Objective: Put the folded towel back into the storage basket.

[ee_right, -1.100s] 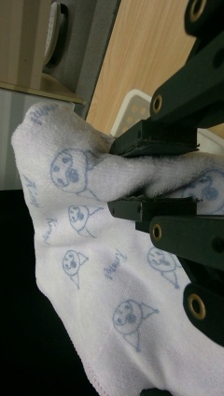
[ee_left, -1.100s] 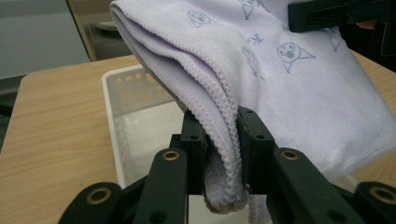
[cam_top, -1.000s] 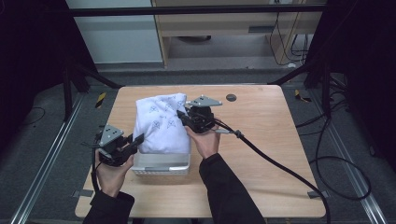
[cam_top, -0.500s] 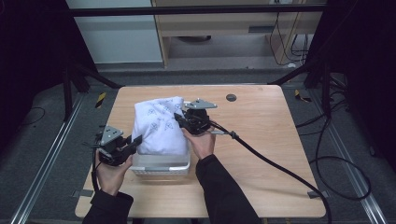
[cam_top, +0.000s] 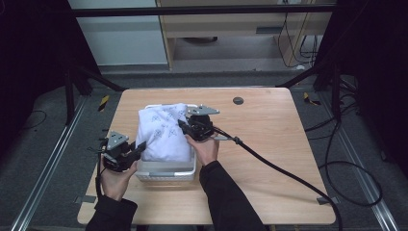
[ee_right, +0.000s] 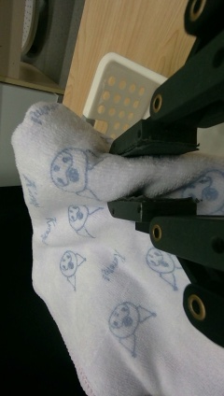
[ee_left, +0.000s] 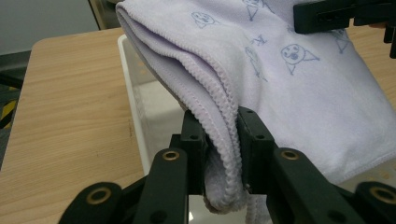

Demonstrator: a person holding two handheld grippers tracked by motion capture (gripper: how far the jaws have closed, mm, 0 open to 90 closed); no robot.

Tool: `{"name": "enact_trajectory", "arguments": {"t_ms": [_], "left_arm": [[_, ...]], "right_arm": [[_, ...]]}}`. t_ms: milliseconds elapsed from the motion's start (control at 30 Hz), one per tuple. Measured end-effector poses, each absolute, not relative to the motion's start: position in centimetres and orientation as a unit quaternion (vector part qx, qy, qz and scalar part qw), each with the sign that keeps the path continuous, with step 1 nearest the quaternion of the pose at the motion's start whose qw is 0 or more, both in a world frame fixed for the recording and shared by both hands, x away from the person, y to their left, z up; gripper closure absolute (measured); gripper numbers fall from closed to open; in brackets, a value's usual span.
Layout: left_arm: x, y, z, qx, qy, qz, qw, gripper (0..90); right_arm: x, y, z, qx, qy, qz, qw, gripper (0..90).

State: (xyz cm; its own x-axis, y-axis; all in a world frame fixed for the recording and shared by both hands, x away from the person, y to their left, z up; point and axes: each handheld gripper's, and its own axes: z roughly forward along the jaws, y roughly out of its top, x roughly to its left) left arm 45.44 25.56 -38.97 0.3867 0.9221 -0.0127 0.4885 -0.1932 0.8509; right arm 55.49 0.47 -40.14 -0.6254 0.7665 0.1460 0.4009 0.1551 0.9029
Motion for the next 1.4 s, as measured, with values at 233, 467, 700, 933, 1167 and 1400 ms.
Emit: {"name": "enact_trajectory", "arguments": {"t_ms": [233,467,700,933,1167,1400], "left_arm": [[45.6,25.5,-39.9,0.731,0.49,0.262,0.396,73.5],[45.9,25.5,-40.7,0.733,0.494,0.262,0.388,73.5],[46.0,25.3,-41.4,0.736,0.495,0.262,0.38,73.5],[46.2,25.4,-41.8,0.737,0.498,0.258,0.378,73.5],[46.4,25.3,-42.1,0.738,0.501,0.255,0.374,73.5],[46.7,25.2,-42.7,0.744,0.504,0.249,0.361,73.2]], "right_arm": [[55.6,0.8,-41.0,0.397,0.747,0.504,0.174,71.5],[55.9,1.2,-42.0,0.4,0.75,0.497,0.174,71.3],[55.9,1.5,-42.7,0.401,0.754,0.487,0.18,71.1],[55.8,1.6,-43.1,0.401,0.757,0.482,0.184,70.6],[55.9,1.7,-43.4,0.402,0.76,0.475,0.187,70.3],[56.0,1.8,-43.8,0.405,0.764,0.466,0.186,69.0]]}}
